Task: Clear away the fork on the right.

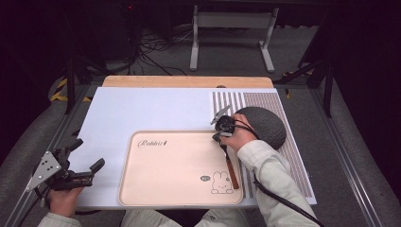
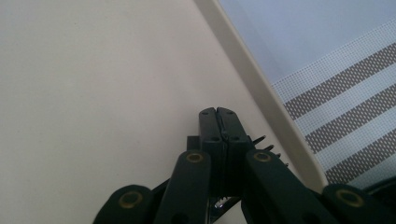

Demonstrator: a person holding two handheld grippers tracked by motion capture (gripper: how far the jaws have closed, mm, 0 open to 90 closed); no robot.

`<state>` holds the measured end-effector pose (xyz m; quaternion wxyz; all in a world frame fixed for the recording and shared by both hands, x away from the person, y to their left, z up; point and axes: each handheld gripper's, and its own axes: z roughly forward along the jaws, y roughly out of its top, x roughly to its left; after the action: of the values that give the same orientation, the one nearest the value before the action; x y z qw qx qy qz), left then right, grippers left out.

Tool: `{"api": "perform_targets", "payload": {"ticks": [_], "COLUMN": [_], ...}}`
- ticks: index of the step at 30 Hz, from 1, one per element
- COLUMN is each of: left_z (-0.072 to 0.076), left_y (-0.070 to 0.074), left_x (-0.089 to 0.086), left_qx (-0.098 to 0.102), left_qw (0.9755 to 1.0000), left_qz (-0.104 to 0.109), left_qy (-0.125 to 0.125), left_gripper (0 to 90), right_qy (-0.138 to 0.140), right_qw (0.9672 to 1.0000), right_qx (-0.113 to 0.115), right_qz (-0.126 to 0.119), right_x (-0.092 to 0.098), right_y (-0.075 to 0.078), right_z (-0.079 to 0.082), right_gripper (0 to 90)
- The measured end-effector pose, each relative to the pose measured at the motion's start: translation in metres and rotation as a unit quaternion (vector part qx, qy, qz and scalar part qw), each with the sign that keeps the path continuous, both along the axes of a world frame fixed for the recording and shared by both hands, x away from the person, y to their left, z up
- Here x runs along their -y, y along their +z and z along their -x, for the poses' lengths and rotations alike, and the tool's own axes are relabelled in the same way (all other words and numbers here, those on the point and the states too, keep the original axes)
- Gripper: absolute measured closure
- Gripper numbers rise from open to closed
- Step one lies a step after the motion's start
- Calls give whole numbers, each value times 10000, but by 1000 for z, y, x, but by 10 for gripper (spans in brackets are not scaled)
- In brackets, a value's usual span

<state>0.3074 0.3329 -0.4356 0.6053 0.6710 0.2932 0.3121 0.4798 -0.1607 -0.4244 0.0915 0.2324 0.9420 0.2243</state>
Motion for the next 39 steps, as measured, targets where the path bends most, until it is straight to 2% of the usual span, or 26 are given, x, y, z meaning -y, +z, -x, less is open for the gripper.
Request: {"api": "perform_targets", "payload": {"ticks": [15,23,27,33,39], "left_z": [0,0,0,0,1], "left_y": [0,0,0,0,0], "left_x": [0,1,0,0,0], "left_qx": [-11,-12,-7,-1,-9], "left_qw": [10000,10000,10000,10000,10000], "left_qz": [-18,-20,-19,4,-9], "left_qy": [-9,-13,-11,-2,6], "left_gripper": [1,1,1,1,1], "right_qy": [-286,-364,-368,-386,-446], "right_qw": [9995,9993,9992,9983,9952], "right_qx": [-76,-104,-60,206,577], "right_qz": [60,9,-104,-397,-658], "right_x": [15,18,19,26,36], "right_y": [1,2,5,22,42], "right_z": [-2,-1,-1,4,14], "right_gripper": [900,900,893,798,578]}}
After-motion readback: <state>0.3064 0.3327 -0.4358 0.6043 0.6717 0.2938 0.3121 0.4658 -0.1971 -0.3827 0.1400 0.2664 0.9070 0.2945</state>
